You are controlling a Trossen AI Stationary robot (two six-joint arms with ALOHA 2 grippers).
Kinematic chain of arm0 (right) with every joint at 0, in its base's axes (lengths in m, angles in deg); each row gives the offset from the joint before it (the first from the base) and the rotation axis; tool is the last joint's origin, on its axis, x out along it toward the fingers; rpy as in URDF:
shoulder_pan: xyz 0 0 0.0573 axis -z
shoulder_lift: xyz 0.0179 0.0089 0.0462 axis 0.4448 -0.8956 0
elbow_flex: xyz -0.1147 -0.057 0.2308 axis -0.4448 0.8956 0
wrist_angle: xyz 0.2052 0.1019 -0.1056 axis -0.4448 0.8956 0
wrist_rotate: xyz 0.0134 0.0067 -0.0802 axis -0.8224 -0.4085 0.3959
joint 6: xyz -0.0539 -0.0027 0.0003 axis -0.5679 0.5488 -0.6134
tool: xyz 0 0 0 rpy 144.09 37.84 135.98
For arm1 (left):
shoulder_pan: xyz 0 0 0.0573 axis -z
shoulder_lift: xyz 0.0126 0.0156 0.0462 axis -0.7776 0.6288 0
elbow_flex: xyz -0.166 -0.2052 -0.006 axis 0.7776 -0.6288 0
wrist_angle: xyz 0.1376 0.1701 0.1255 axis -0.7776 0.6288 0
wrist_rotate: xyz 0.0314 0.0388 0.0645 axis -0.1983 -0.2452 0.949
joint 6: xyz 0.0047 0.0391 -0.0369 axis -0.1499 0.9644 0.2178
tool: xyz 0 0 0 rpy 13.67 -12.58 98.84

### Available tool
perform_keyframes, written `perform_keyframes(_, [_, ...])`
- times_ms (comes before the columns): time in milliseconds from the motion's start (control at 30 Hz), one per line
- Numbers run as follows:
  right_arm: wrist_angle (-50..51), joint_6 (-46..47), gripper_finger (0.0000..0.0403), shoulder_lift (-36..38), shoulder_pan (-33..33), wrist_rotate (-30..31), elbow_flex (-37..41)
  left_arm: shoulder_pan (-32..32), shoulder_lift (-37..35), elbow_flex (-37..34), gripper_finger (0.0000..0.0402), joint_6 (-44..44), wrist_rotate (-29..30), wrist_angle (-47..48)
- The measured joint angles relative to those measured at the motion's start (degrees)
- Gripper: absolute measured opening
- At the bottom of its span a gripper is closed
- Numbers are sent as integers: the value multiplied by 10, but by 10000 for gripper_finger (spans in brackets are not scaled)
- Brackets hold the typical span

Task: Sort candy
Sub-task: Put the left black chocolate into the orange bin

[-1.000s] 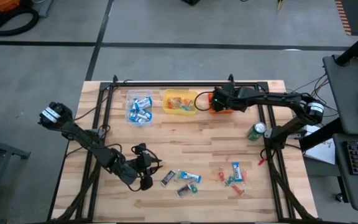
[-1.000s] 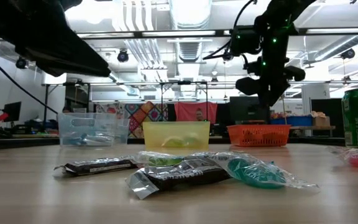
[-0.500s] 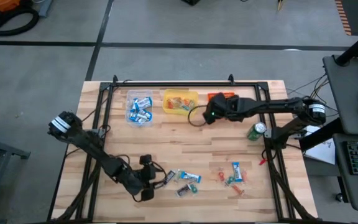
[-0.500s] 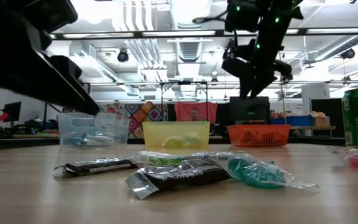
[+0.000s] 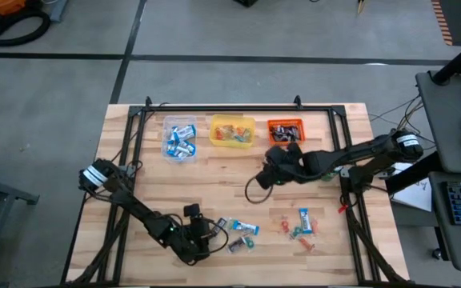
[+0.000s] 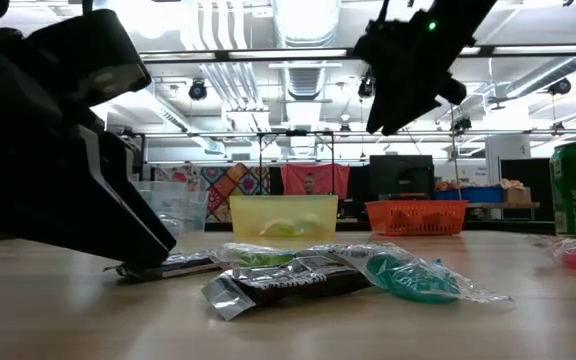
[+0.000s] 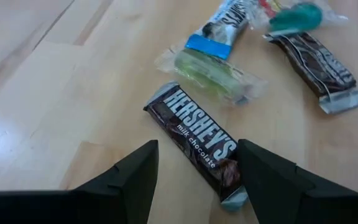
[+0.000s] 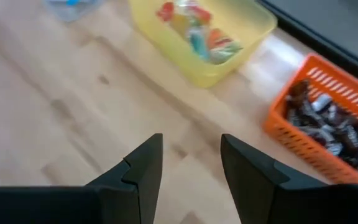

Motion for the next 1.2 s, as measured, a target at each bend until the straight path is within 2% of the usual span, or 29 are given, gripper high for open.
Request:
perform_keyframes(167, [-1,35,155,0,-44,19,0,0,7,0,194,-39,-4,22])
perform_keyframes(300, [-12,64,155,0,-79,50,1,6,-2,0,167,-61,-23,89])
perform_keyframes(533, [-113,73,155,-1,-136,138,17,9,-43,-4,140,-18,-40,155])
perform_keyframes(733, [-163,44,155,-1,-148,146,28,19,-89,-15,147,11,-44,179])
perform_keyframes(933, [-163,46,155,-6,-150,147,35,23,-113,-26,174,-26,-37,171])
perform_keyframes(1200, [-171,59,155,-42,-150,145,35,25,-82,-28,199,-198,-24,157])
